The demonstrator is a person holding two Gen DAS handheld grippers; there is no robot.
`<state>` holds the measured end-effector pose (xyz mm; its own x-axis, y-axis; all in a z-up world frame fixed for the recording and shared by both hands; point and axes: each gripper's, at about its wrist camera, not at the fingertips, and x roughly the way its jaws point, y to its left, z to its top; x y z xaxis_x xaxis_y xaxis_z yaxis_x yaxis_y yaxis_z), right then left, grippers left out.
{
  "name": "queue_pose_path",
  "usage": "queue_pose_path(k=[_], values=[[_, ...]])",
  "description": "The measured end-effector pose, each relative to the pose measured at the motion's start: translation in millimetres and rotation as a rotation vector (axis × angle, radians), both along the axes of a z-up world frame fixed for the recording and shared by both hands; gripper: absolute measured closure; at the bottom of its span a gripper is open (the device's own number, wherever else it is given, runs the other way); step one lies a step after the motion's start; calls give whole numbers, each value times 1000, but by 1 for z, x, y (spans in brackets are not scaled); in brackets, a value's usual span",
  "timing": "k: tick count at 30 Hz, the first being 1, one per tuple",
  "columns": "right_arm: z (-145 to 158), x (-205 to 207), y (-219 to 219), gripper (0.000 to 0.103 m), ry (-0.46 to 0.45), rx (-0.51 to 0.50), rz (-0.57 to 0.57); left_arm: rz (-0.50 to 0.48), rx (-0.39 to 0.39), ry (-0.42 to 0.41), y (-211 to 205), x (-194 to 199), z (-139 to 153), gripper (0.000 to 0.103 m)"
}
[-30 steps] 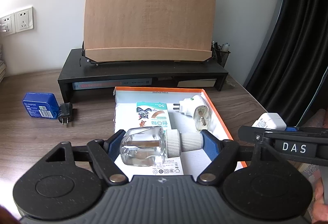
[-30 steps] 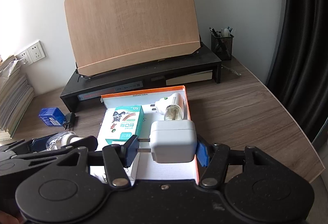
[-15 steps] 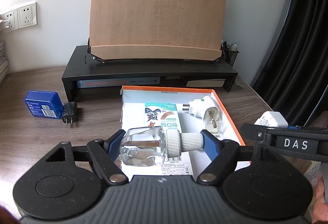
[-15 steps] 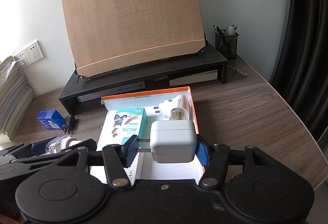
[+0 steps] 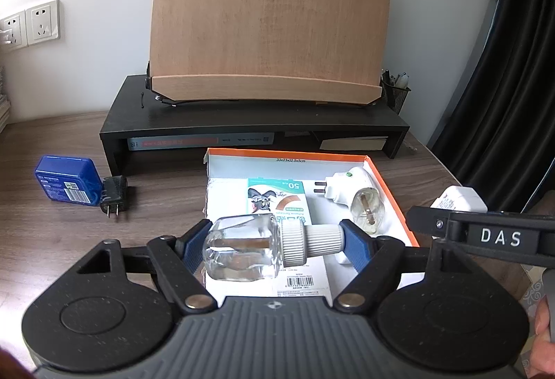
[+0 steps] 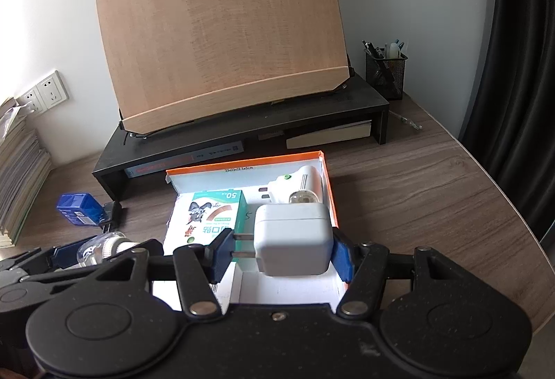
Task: Organize rigid objects
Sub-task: 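Lower the glass bottle and charger into the white box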
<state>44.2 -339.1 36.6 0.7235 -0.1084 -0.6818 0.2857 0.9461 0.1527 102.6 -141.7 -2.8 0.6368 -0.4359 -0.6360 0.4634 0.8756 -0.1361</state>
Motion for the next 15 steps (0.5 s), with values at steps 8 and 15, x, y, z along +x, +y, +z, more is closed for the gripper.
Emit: queue_pose_path(k=[8, 15], values=[[-5, 18, -2, 32, 10, -7, 15, 14, 8, 14, -4, 13, -7, 23], [-8, 33, -5, 32, 17, -3, 19, 18, 19, 14, -7, 21, -9, 23]])
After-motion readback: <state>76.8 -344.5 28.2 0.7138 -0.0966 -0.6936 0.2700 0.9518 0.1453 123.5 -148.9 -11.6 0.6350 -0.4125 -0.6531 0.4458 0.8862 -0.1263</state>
